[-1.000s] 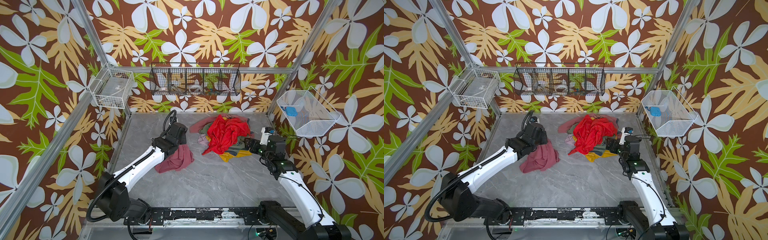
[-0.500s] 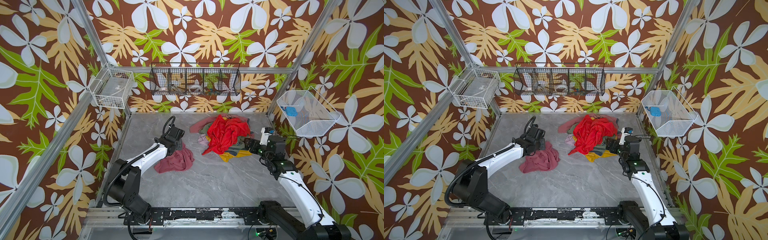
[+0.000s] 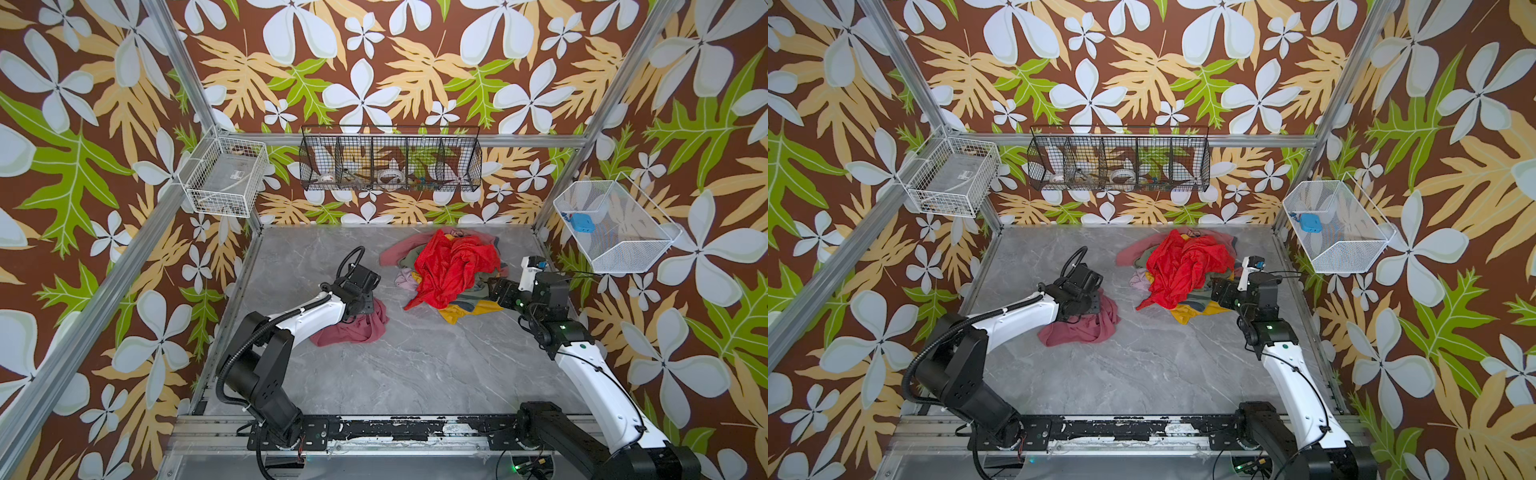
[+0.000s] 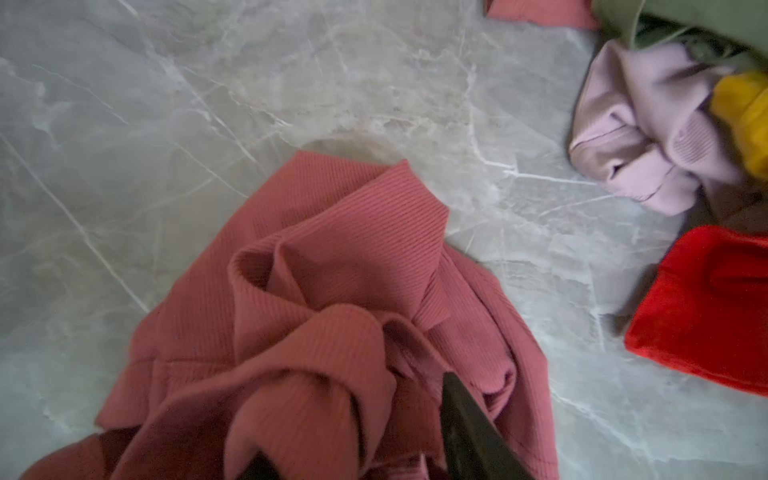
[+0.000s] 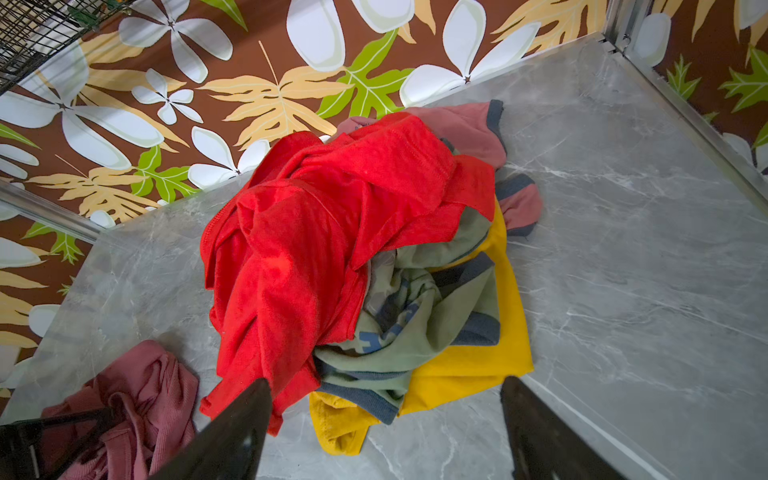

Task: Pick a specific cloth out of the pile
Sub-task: 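Lower the dusty-rose cloth onto the table beside the pile with the left gripper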

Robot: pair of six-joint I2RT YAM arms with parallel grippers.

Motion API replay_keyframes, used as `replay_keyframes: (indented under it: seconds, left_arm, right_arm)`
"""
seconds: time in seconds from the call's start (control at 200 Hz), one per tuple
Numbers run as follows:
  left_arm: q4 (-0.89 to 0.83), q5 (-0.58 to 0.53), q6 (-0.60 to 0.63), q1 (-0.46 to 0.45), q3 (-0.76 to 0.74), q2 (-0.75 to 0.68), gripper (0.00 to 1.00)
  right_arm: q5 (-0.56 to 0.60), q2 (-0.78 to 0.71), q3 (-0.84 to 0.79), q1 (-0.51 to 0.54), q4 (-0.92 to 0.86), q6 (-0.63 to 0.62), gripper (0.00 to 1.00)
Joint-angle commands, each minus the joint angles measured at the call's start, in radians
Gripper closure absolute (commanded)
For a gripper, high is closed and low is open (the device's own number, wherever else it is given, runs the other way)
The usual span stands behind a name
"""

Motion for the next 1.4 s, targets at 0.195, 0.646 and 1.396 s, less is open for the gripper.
replay_keyframes:
  seconds: [0.195, 0.646, 1.396]
  left_arm:
    - [-0.089, -0.073, -0.002, -0.095, 0.05, -0.084, 0.2]
    - [-0.152, -0.165, -0.069, -0.185, 0.164, 0.247, 0.14]
    - [-0.001, -0.096, 0.036, -0.093, 0.029, 0.174, 1.0]
  right_arm:
    - [-0.007, 0.018, 0.006, 0.001, 0.015, -0.012, 0.14]
    - [0.013, 0.002, 0.017, 0.0, -0.033, -0.051, 0.13]
    - [0.024, -0.009, 0.02, 0.0, -0.045, -0.072, 0.12]
